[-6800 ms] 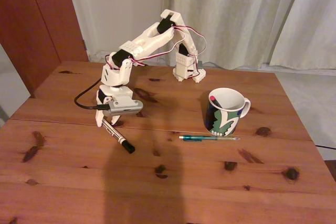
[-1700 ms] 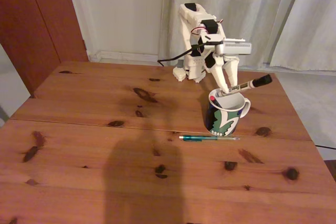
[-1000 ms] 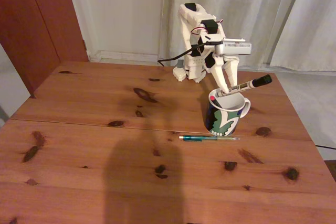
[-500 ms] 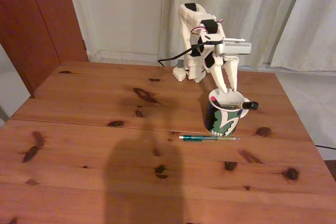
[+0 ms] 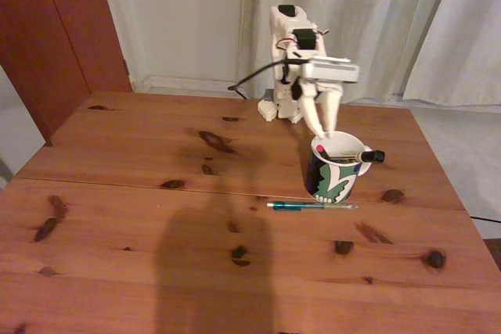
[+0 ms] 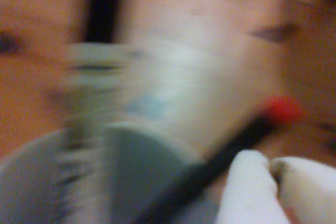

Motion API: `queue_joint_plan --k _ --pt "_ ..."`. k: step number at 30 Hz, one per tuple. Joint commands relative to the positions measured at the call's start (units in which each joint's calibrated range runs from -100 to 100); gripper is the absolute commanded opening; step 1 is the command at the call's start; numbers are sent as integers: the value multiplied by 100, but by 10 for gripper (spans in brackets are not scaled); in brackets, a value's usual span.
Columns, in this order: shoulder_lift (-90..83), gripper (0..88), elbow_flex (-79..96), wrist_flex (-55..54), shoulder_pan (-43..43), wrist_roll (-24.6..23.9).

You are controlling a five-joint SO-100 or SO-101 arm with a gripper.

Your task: Clean up the desk and place the pens and markers into the cup

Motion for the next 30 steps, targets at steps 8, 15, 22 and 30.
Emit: queue_joint_plan --k 8,15,22,30 --pt "-1722 8 1139 -180 616 23" --pt "-2880 8 1743 -111 551 -24" --pt "-3790 8 2050 -119 608 -29" --pt "-4353 8 2519 -162 776 2"
